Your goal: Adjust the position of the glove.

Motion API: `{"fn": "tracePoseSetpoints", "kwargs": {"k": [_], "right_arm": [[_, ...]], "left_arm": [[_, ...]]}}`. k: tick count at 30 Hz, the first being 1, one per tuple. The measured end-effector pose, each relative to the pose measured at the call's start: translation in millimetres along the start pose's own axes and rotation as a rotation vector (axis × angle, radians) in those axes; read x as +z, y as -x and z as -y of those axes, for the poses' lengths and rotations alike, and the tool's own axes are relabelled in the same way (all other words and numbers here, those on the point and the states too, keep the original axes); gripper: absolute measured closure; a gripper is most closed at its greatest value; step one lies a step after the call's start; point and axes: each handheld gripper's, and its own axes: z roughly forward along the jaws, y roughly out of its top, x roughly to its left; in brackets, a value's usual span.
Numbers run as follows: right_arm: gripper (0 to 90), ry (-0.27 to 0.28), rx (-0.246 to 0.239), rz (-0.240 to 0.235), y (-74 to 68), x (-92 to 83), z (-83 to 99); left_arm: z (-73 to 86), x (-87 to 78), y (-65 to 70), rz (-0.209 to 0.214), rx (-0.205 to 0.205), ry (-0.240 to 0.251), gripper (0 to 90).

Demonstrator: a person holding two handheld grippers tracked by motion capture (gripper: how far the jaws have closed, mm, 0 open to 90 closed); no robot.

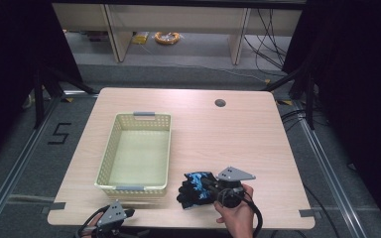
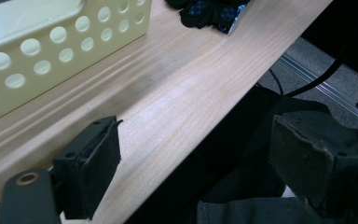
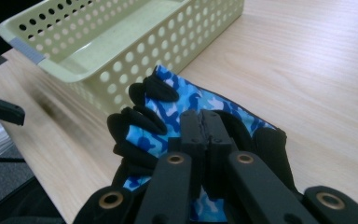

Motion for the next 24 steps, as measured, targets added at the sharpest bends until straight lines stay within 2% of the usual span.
{"fn": "tracePoseSetpoints", "kwargs": {"k": [3, 4, 5, 6, 7, 14, 15, 16, 17, 18, 20, 21, 22, 23, 24], "right_arm": [[89.8, 0.003, -0.008, 0.013, -5.9, 1.3, 1.2], [89.8, 0.007, -0.041, 0.04, -9.1, 3.1, 2.2], [89.8, 0.007, -0.041, 0.04, -9.1, 3.1, 2.2], [89.8, 0.003, -0.057, 0.053, -11.0, 5.3, 3.6], [89.9, 0.002, -0.051, 0.04, -12.2, 7.5, 4.7], [89.7, -0.052, -0.054, 0.039, -15.6, 26.3, 14.6], [89.7, -0.054, -0.063, 0.047, -15.1, 30.8, 17.5], [89.7, -0.072, -0.039, 0.033, -16.9, 34.2, 19.4], [89.7, -0.081, -0.037, 0.026, -17.4, 37.6, 21.1], [89.7, -0.095, -0.065, 0.03, -18.5, 43.4, 24.1], [89.6, -0.105, -0.062, 0.023, -19.8, 45.9, 25.0], [89.5, -0.116, -0.062, 0.016, -21.0, 48.1, 26.3], [89.3, -0.107, -0.064, 0.024, -21.3, 49.9, 27.8], [89.2, -0.122, -0.06, 0.019, -20.9, 49.3, 27.3], [88.6, -0.117, -0.054, 0.007, -19.6, 49.2, 27.5]], "left_arm": [[-0.2, -0.2, 0.0, 0.001, 0.001, -0.001, 16.1], [-0.7, -1.4, -2.0, -0.013, 0.027, -0.024, 16.1], [-0.4, -0.8, -2.1, -0.027, 0.043, -0.015, 16.1], [-0.3, -0.3, -1.6, -0.025, 0.043, -0.003, 16.1], [-0.3, 0.0, -1.8, -0.026, 0.045, -0.008, 16.1], [-0.1, 0.7, -1.5, -0.02, 0.038, -0.006, 16.1], [-0.2, 0.3, -0.8, -0.011, 0.032, -0.005, 16.1], [0.2, 1.3, -0.3, -0.009, 0.028, 0.007, 16.1], [0.5, 1.7, 0.7, -0.005, 0.004, 0.005, 16.1], [0.3, 1.3, 0.0, -0.006, 0.021, 0.009, 16.1], [0.4, 1.2, 0.0, -0.015, 0.014, 0.0, 16.1], [0.2, 1.0, -0.8, -0.011, 0.032, 0.004, 16.1], [0.3, 1.0, -0.7, -0.01, 0.031, 0.004, 16.1], [0.7, 1.3, 0.6, -0.006, 0.01, 0.006, 16.1], [0.6, 1.3, -0.1, -0.006, 0.031, 0.008, 16.2]]}}
